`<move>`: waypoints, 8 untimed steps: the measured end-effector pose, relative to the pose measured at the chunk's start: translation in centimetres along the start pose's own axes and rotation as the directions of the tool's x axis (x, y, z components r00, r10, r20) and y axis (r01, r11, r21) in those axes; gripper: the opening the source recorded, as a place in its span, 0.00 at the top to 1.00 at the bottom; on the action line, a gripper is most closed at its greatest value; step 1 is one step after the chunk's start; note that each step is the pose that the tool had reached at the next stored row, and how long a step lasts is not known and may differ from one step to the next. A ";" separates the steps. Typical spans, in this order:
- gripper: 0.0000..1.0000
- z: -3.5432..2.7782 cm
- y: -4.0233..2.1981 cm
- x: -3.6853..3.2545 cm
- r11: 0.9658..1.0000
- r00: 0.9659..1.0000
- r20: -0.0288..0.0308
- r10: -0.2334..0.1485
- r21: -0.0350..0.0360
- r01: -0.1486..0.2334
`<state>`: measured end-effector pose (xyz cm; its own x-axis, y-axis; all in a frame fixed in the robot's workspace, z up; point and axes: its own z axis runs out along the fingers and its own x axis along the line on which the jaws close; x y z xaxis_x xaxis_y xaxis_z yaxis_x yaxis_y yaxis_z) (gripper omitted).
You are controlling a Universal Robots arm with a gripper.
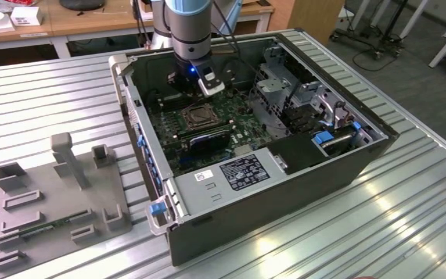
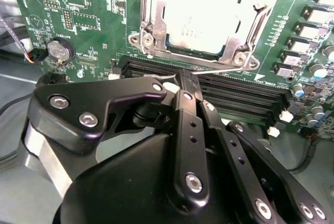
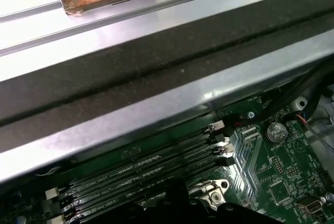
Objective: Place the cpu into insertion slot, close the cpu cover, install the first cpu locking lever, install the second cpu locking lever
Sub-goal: 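Install the first cpu locking lever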
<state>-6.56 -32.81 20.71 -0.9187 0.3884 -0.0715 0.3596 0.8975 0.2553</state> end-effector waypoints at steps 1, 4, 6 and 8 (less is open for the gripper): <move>0.89 0.03 0.03 0.00 1.000 1.000 0.001 0.002 0.000 -0.002; 0.89 0.05 0.04 0.01 1.000 1.000 0.003 0.011 0.001 -0.011; 0.89 0.06 0.04 0.01 1.000 1.000 0.007 0.026 0.002 -0.026; 0.89 0.06 0.04 0.00 0.999 0.999 0.011 0.040 0.003 -0.040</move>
<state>-6.54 -32.76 20.67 -0.9019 0.4260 -0.0715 0.3963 0.8819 0.2555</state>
